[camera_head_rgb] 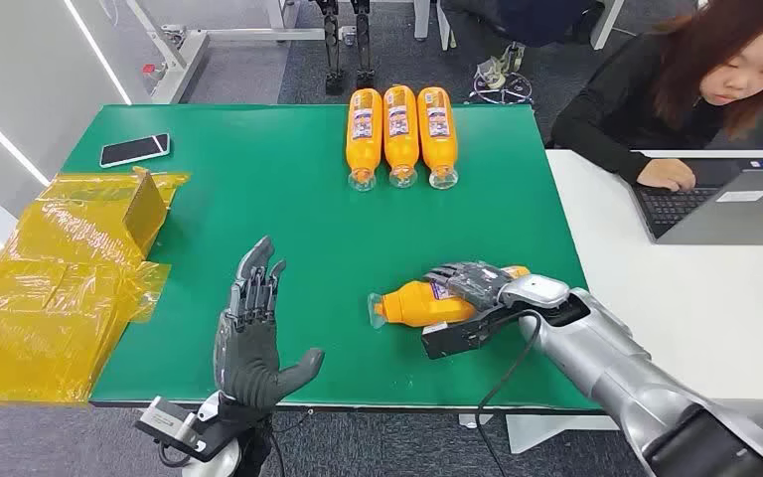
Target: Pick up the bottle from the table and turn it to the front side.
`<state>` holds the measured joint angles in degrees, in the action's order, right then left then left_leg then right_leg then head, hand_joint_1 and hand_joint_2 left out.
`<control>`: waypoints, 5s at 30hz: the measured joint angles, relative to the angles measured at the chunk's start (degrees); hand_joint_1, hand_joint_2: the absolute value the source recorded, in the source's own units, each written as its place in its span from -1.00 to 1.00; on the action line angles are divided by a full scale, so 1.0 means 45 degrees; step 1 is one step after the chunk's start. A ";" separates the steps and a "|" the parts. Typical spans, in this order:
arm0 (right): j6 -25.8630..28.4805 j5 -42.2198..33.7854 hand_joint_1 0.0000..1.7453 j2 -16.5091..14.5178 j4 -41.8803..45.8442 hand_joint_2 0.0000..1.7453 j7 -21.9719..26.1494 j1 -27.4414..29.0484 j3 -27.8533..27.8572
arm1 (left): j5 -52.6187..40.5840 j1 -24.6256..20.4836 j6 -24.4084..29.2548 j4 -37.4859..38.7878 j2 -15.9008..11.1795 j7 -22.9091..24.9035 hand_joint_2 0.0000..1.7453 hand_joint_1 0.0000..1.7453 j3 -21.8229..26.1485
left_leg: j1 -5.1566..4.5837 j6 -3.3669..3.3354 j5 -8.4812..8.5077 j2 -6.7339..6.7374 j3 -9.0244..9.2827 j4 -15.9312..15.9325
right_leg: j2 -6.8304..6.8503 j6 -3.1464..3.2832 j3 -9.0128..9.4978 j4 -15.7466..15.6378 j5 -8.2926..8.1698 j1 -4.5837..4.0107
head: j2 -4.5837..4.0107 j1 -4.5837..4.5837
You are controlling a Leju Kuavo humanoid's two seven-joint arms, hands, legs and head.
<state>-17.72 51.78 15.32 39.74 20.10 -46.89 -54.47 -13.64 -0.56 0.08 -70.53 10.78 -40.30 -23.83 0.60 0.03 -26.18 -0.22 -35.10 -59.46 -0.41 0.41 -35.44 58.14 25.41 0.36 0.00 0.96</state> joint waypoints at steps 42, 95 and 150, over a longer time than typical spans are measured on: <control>0.9095 0.2596 1.00 0.0309 0.7893 1.00 -0.1825 0.5179 0.3049 | 0.0313 0.0333 -0.0606 -0.0282 0.0412 0.0151 1.00 -1.00 0.0939 | 0.0003 -0.0008 -0.0030 -0.0043 -0.0014 0.0006 | 0.0036 -0.0003 -0.0001 -0.0006 0.0040 -0.0003 | 0.0000 0.0000; 1.1125 -0.2060 1.00 -0.4392 0.4301 1.00 0.2154 0.5222 0.1734 | 0.1351 0.0338 -0.1939 -0.1036 0.0621 0.0256 1.00 -0.42 0.0755 | 0.0005 0.0004 -0.0036 -0.0022 -0.0004 0.0010 | 0.0020 0.0006 -0.0001 0.0011 0.0052 -0.0004 | 0.0000 -0.0001; 1.1438 -0.2419 -1.00 -0.5439 0.3554 1.00 0.2724 0.5164 0.1683 | 0.0226 -0.0607 0.0125 0.0157 0.0259 0.0055 1.00 0.86 0.1231 | 0.0006 0.0014 -0.0028 -0.0022 -0.0003 0.0011 | 0.0020 0.0011 -0.0002 0.0014 0.0049 -0.0004 | 0.0000 0.0000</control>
<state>33.75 40.89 -9.15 55.73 32.35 -23.65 -46.89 -12.62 -3.30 0.64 -69.83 11.94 -40.06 -18.29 0.63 0.09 -26.30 -0.32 -35.11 -59.41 -0.32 0.45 -35.45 58.20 25.63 0.34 0.00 0.96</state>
